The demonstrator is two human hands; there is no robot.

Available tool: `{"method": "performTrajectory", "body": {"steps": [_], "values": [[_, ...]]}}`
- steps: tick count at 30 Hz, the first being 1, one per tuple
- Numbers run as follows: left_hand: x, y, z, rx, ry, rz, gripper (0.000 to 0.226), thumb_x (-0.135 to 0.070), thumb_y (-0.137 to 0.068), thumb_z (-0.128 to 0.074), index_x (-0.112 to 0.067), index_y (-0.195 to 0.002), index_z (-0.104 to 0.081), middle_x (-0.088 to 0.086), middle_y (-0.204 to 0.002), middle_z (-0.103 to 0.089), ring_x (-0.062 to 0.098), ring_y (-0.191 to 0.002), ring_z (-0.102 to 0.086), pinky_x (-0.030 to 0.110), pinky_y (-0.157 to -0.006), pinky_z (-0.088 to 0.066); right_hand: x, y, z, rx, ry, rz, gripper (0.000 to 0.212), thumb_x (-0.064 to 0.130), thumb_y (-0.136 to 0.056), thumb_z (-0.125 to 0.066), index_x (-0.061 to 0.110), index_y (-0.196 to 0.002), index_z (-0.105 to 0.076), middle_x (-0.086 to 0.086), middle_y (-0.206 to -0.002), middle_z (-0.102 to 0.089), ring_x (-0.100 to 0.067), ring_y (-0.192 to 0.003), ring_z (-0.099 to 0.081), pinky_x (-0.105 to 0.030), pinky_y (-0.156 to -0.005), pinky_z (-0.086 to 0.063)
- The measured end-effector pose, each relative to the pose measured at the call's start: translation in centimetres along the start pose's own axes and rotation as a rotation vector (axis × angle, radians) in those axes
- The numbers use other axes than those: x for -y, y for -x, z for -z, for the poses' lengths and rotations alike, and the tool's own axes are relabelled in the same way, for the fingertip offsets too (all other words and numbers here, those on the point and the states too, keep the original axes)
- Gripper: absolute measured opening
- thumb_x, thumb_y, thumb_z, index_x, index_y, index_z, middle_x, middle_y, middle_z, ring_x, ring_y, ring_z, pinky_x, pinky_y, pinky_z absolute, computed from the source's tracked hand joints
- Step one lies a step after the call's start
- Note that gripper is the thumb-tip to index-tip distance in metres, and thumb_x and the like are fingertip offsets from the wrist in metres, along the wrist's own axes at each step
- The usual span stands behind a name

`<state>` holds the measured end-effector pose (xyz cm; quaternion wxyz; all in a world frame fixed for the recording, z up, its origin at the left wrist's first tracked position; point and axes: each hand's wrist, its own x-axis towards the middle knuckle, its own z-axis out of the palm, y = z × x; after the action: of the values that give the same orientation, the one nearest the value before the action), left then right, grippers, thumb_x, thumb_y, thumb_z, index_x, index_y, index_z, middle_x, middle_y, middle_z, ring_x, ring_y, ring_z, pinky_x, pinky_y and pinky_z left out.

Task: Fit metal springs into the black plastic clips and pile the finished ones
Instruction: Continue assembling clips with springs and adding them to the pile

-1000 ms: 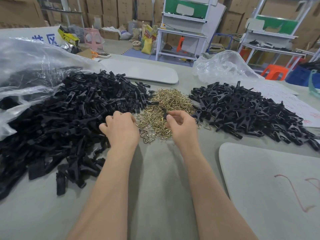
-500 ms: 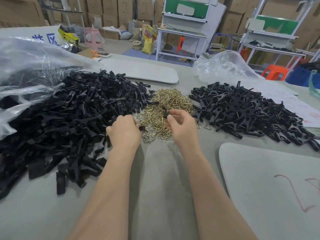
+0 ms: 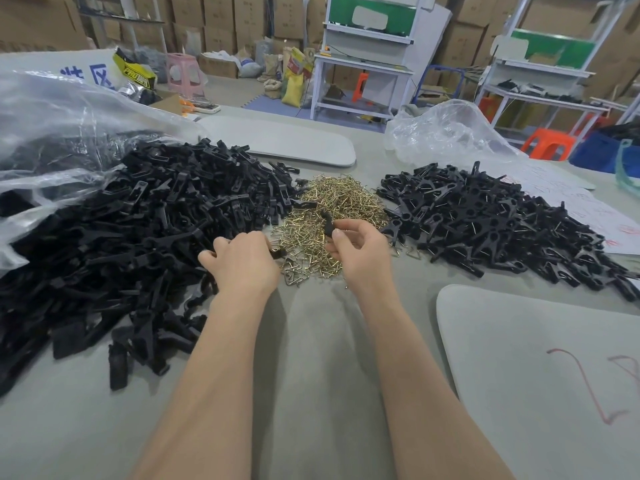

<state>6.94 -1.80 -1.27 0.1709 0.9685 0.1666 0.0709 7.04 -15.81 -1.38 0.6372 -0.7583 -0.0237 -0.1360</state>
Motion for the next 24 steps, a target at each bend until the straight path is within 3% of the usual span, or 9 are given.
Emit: {"method": "performTrajectory", "body": {"steps": [2,4,6,9,12,16,21,24], "values": [[0.0,-0.1,0.2,-0.093,0.101,0.000,0.015,-0.021,-0.095,-0.051,-0.026,-0.104,-0.061,0.000,-0.106,-0.061,0.028,-0.112,-0.042,0.041,-0.089,-0.026,0.1,0.0,0.0,0.006,-0.036,-0.014,0.015,0.007,-0.095,-0.053,0.021,-0.099,-0.056,-0.001,-0.088,-0.067,-0.010,-0.078,-0.067,-0.025,-0.075,-0.056],[-0.1,-0.2,0.3,-0.164,0.360,-0.033,0.013,-0.026,-0.095,-0.052,-0.024,-0.104,-0.061,-0.003,-0.101,-0.063,0.024,-0.106,-0.051,0.038,-0.090,-0.032,0.3,0.0,-0.1,0.041,-0.167,-0.054,0.017,0.004,-0.095,-0.053,0.015,-0.108,-0.055,-0.002,-0.088,-0.067,-0.007,-0.075,-0.068,-0.021,-0.073,-0.056],[-0.8,0.0,0.2,-0.155,0.676,-0.073,0.004,-0.025,-0.091,-0.058,-0.022,-0.095,-0.059,-0.009,-0.089,-0.062,0.018,-0.094,-0.059,0.028,-0.081,-0.040,0.5,0.1,-0.3,0.091,-0.324,-0.089,0.022,0.001,-0.094,-0.053,0.011,-0.114,-0.054,-0.007,-0.094,-0.066,-0.006,-0.075,-0.069,-0.020,-0.074,-0.055],[-1.9,0.5,-0.3,-0.093,0.902,-0.099,0.010,-0.023,-0.088,-0.064,-0.021,-0.086,-0.055,-0.010,-0.082,-0.060,0.011,-0.083,-0.059,0.017,-0.065,-0.041,0.8,0.2,-0.8,0.149,-0.410,-0.103,0.020,-0.002,-0.094,-0.052,0.011,-0.108,-0.057,-0.011,-0.101,-0.065,-0.006,-0.076,-0.069,-0.018,-0.073,-0.054],[-2.4,0.6,-0.4,-0.016,1.120,-0.089,0.007,-0.019,-0.089,-0.064,-0.016,-0.082,-0.061,0.001,-0.078,-0.063,0.018,-0.078,-0.060,0.036,-0.079,-0.053,0.9,0.2,-0.7,0.139,-0.434,-0.108,0.020,-0.003,-0.094,-0.050,0.015,-0.100,-0.058,-0.004,-0.093,-0.067,-0.006,-0.074,-0.069,-0.018,-0.070,-0.054],[-2.3,0.7,-0.2,0.078,1.317,-0.046,0.016,-0.016,-0.093,-0.058,-0.016,-0.078,-0.066,-0.011,-0.055,-0.057,0.017,-0.072,-0.058,0.045,-0.083,-0.054,0.9,0.0,-0.6,0.123,-0.404,-0.095,0.021,-0.004,-0.094,-0.049,0.015,-0.099,-0.057,-0.005,-0.093,-0.065,-0.005,-0.069,-0.068,-0.018,-0.069,-0.054],[-2.3,0.8,-0.3,0.126,1.377,-0.031,0.015,-0.006,-0.088,-0.065,-0.021,-0.090,-0.061,0.004,-0.086,-0.068,0.020,-0.082,-0.064,0.039,-0.084,-0.054,0.8,0.2,-0.5,0.111,-0.349,-0.054,0.023,-0.003,-0.094,-0.049,0.018,-0.097,-0.058,-0.005,-0.091,-0.065,-0.004,-0.068,-0.067,-0.017,-0.067,-0.054],[-2.4,0.7,-0.5,0.189,1.386,-0.035,0.022,0.000,-0.087,-0.064,-0.014,-0.103,-0.061,0.004,-0.086,-0.066,0.018,-0.085,-0.065,0.030,-0.086,-0.054,0.7,0.2,-0.5,0.111,-0.323,-0.044,0.024,-0.003,-0.094,-0.050,0.019,-0.098,-0.058,-0.007,-0.093,-0.065,-0.005,-0.072,-0.067,-0.017,-0.069,-0.053]]}}
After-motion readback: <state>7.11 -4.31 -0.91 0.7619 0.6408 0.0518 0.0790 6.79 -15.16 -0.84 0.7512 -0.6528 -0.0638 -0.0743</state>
